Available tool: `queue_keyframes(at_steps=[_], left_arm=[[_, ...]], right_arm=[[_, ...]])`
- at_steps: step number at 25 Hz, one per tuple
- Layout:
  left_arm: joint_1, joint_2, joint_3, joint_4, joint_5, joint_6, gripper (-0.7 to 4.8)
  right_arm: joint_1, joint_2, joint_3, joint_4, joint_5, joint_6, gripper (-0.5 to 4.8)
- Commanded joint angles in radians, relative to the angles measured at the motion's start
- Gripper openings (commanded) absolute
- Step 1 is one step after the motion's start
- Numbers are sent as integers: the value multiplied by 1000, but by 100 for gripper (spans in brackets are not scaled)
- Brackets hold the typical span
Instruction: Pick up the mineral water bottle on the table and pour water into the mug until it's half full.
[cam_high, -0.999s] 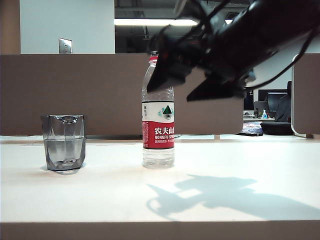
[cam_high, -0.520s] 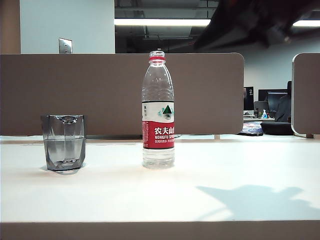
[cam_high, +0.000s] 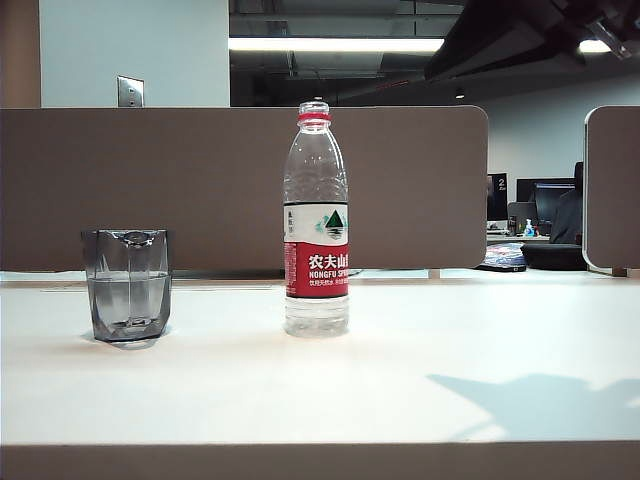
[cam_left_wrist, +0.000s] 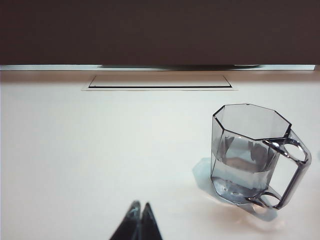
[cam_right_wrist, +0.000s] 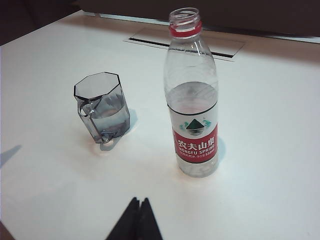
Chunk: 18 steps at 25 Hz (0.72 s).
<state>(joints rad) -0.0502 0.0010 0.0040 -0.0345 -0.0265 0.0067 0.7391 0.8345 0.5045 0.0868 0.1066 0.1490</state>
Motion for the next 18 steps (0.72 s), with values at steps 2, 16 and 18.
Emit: queue_keyframes(at_steps=[2,16,18], left_arm=[[1,0,3,13,4,0,-5],[1,0,3,13,4,0,-5],[1,0,3,13,4,0,-5]], right_arm=[[1,-3,5,14,4,1,-5],[-335,-442,-187,-30,41,-200,-5],[-411,-533,-248,-16,27,-198,-5]])
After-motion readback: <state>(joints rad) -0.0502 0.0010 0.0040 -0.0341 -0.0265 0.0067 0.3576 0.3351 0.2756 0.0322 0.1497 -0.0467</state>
